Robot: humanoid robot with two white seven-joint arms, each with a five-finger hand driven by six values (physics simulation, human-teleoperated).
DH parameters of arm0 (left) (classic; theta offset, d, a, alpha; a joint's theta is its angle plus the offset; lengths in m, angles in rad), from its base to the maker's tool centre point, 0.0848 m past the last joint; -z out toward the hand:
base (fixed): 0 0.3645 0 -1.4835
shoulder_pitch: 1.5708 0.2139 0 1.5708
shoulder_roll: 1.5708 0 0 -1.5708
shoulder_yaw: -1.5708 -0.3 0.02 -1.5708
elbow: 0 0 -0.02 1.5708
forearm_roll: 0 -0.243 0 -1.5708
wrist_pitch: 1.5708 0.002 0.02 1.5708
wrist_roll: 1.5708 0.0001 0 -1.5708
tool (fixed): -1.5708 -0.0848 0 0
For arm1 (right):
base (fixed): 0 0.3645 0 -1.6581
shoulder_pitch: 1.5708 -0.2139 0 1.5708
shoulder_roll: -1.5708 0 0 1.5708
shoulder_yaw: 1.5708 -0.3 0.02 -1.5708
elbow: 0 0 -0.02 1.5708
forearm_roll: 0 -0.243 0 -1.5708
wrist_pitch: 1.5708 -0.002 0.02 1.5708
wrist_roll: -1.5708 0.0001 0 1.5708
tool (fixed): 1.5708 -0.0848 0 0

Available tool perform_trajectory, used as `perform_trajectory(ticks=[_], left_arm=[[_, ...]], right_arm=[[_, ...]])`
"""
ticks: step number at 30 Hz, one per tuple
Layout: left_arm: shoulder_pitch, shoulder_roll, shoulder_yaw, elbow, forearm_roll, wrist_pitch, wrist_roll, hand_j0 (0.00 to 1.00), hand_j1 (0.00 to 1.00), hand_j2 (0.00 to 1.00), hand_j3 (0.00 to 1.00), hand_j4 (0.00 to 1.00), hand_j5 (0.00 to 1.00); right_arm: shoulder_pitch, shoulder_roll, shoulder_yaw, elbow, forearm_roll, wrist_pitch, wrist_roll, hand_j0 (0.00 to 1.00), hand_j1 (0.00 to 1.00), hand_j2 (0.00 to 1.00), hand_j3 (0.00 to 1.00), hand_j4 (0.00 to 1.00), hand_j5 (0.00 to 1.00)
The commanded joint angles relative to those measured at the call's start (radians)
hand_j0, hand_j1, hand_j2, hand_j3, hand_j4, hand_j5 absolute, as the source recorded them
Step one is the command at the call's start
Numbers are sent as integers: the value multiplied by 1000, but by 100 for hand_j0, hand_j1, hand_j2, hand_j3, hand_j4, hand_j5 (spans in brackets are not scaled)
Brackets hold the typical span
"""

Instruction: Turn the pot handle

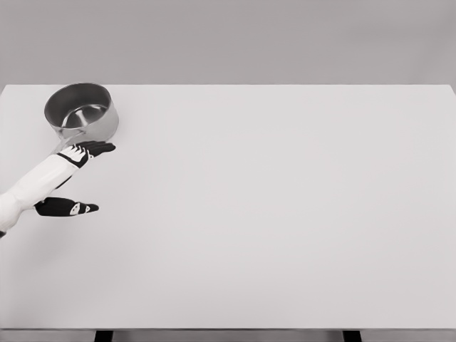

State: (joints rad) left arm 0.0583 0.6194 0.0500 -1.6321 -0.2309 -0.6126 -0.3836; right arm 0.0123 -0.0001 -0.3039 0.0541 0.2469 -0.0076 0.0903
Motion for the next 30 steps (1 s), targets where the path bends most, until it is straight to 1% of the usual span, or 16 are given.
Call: perform_trajectory(ticks=[1, 8, 12, 13, 15, 16, 17, 18, 19, 20, 22, 24, 25, 27, 28, 30], left_arm=[[0, 0, 1, 0, 7, 2, 0, 100, 100, 100, 100, 100, 100], [21, -1, 4, -14, 7, 2, 0, 100, 100, 100, 100, 100, 100], [9, -4, 10, -17, 12, 2, 0, 100, 100, 100, 100, 100, 100], [0, -1, 10, -25, 18, 2, -14, 100, 100, 100, 100, 100, 100], [-2, 16, 37, -130, 56, 2, -132, 100, 100, 100, 100, 100, 100], [-3, 46, 45, -173, 109, 2, -227, 100, 100, 100, 100, 100, 100], [-9, 80, 39, -170, 200, 2, -227, 100, 100, 100, 100, 100, 100], [-50, 98, 36, -170, 294, 2, -227, 100, 100, 100, 100, 100, 100], [-121, 94, 33, -170, 358, 2, -227, 100, 100, 100, 100, 100, 100], [-176, 86, 21, -170, 407, 2, -227, 100, 100, 100, 100, 100, 100], [-239, 82, 10, -170, 466, 7, -227, 100, 100, 100, 100, 100, 100], [-285, 92, -48, -170, 472, 175, -227, 100, 100, 100, 100, 100, 100], [-302, 114, -114, -170, 492, 231, -227, 100, 100, 100, 100, 100, 100], [-304, 198, -228, -170, 515, 280, -227, 100, 100, 100, 100, 100, 100], [-307, 241, -283, -170, 561, 319, -227, 100, 100, 100, 100, 100, 100], [-310, 305, -354, -172, 619, 398, -227, 100, 100, 100, 100, 100, 100]], right_arm=[[0, 0, 0, 0, 0, 0, 0, 100, 100, 100, 100, 100, 100], [0, 0, -1, 0, 0, 0, 0, 100, 100, 100, 100, 100, 100], [0, 0, 0, 0, 0, 0, 0, 100, 100, 100, 100, 100, 100], [0, 0, 0, 0, 0, 0, 0, 100, 100, 100, 100, 100, 100], [0, 0, 0, 0, 0, 0, 0, 100, 100, 100, 100, 100, 100], [0, 0, 0, 0, 0, 0, 0, 100, 100, 100, 100, 100, 100], [0, 0, 0, 0, 0, 0, 0, 100, 100, 100, 100, 100, 100], [0, 0, 0, 0, 0, 0, 0, 100, 100, 100, 100, 100, 100], [0, 0, 0, 0, 0, 0, 0, 100, 100, 100, 100, 100, 100], [0, 0, 0, 1, 0, 0, 0, 100, 100, 100, 100, 100, 100], [0, 0, 0, 0, 0, 0, 0, 100, 100, 100, 100, 100, 100], [0, 0, 0, 0, 0, 0, 0, 100, 100, 100, 100, 100, 100], [0, 0, 0, 0, 0, 0, 0, 100, 100, 100, 100, 100, 100], [0, 0, 0, 0, 0, 0, 0, 100, 100, 100, 100, 100, 100], [0, 0, -1, 0, 0, 0, 0, 100, 100, 100, 100, 100, 100], [0, 0, 0, 0, 0, 0, 0, 100, 100, 100, 100, 100, 100]])
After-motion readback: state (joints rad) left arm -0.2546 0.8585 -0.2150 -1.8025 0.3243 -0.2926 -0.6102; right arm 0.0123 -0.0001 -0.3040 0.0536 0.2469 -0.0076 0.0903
